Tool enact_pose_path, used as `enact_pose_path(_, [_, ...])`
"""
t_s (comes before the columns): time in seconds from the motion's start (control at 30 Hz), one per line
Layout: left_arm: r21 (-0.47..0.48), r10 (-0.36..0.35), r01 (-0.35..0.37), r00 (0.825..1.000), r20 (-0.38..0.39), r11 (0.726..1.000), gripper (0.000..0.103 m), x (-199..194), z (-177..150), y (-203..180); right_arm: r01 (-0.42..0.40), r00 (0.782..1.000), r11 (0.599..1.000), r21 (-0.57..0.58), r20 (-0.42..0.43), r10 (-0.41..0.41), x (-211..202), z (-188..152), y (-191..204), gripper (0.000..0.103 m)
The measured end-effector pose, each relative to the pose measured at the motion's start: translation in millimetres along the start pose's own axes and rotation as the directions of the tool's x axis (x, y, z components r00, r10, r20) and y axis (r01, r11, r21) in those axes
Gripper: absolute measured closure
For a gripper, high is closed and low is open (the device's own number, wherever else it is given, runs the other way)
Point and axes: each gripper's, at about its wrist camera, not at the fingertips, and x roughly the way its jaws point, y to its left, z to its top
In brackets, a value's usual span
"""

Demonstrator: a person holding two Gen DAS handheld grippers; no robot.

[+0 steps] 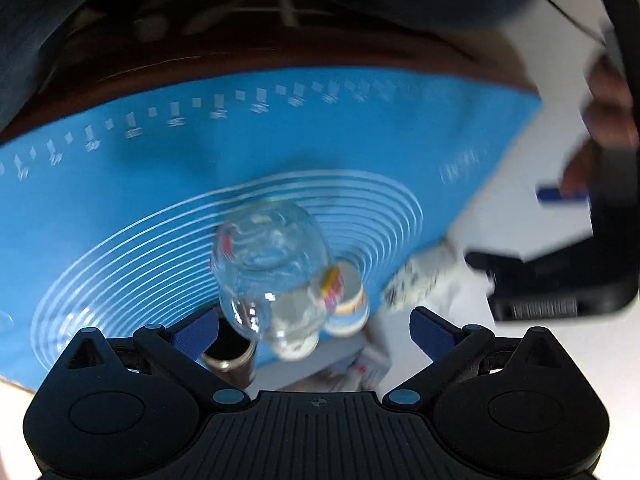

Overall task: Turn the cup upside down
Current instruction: 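Rotate the held jar rim-down with the right tool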

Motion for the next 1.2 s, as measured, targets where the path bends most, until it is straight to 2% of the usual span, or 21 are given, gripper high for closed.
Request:
enact_pose_path(0.1, [-0.010,-0.001,0.001,1.000,-0.009,1.000,0.008,4.7,-0.1,3.6,-0.017,0.998,0.994,-0.112,0.057,0.023,2.7,-2.4,4.8,0.001])
enact_pose_path(0.2, [-0.011,0.000,0.000,1.000,-0.017,1.000,0.008,10.3,-0.6,5.4,-0.018,0.997,0.978,-0.210,0.072,0.034,14.3,-4.4,20.2,0.005])
enact_pose_path(0.27, [-0.015,-0.003,0.003,1.000,-0.025,1.000,0.008,13.6,-1.3,6.0,-0.018,0.994,0.969,-0.245,0.103,0.045,19.6,-7.1,25.6,0.008])
enact_pose_path(0.43, [-0.015,-0.011,0.011,0.999,-0.037,1.000,0.008,18.7,-3.9,5.8,-0.012,0.983,0.953,-0.304,0.173,0.067,26.3,-6.7,34.0,0.009])
enact_pose_path(0.67, [-0.016,-0.024,0.023,0.998,-0.051,1.000,0.008,24.2,-6.3,4.6,-0.047,0.975,0.949,-0.313,0.190,0.111,31.3,-8.2,33.1,0.010])
enact_pose_path(0.87, [-0.025,-0.030,0.029,0.998,-0.055,0.999,0.008,25.8,-6.4,5.6,-0.097,0.975,0.966,-0.241,0.174,0.141,42.5,-14.7,19.9,0.011])
enact_pose_path(0.93, [-0.027,-0.031,0.030,0.998,-0.056,0.999,0.008,25.5,-6.6,4.8,-0.089,0.974,0.967,-0.237,0.182,0.134,44.9,-15.9,18.7,0.014])
enact_pose_path(0.97, [-0.027,-0.032,0.030,0.998,-0.057,0.999,0.008,25.5,-6.8,4.5,-0.080,0.975,0.968,-0.238,0.185,0.126,46.4,-16.5,18.9,0.020])
enact_pose_path(1.2, [-0.037,-0.034,0.032,0.997,-0.071,0.999,0.008,25.9,-8.5,4.9,-0.088,0.974,0.975,-0.204,0.186,0.127,42.0,-14.1,22.1,0.021])
